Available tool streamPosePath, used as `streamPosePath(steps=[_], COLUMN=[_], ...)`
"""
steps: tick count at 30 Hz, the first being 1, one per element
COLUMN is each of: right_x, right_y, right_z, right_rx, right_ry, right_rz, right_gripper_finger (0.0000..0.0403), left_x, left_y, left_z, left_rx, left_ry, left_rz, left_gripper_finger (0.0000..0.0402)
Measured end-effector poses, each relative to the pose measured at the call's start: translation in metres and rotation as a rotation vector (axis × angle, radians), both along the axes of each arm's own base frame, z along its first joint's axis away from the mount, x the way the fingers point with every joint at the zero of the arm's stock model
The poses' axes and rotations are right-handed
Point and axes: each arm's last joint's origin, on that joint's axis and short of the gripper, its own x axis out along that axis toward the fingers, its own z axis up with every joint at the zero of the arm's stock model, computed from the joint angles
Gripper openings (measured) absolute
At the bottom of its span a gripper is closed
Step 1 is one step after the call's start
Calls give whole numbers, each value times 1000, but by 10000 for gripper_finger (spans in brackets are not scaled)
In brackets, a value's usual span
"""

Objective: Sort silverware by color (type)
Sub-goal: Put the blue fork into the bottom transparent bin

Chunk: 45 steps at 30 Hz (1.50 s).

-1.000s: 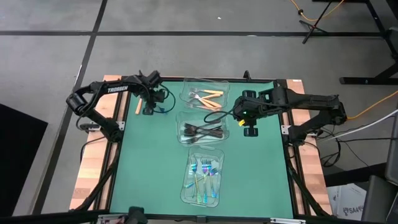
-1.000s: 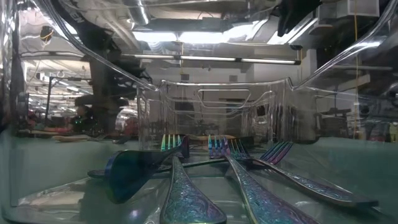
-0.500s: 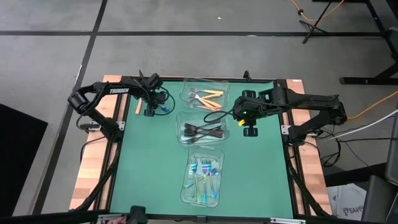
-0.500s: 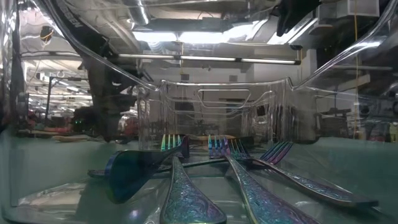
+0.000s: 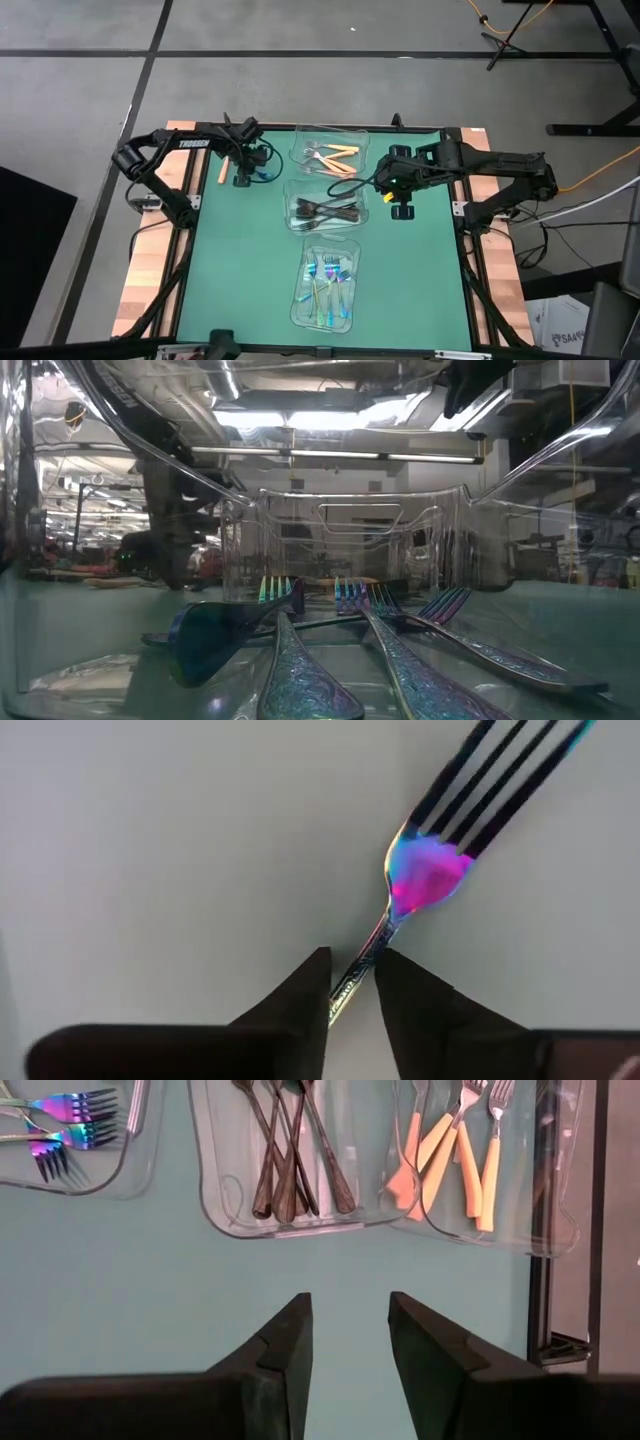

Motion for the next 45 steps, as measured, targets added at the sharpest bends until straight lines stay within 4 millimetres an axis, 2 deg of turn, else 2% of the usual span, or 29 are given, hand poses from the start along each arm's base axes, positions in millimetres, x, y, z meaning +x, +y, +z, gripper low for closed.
streamPosePath(steps=[12,31,37,41,45], right_x=[0,0,-1,-1,-1], right_y=[0,0,0,0,0], right_z=[0,0,0,0,0], right_rx=[-2,-2,-2,-2,-2], right_ry=[-1,2,9,8,6], right_rz=[-1,-1,-1,-1,0], right_gripper_finger=[122,122,122,122,122], left_x=[11,15,11,9,12], left_y=[13,17,11,-1,-23], left_z=[12,20,47,74,101], left_rx=[48,-39,-63,-192,-367], left_ry=[-62,-243,-373,-536,-676], left_rz=[153,719,811,865,900], left_gripper_finger=[15,11,10,10,10])
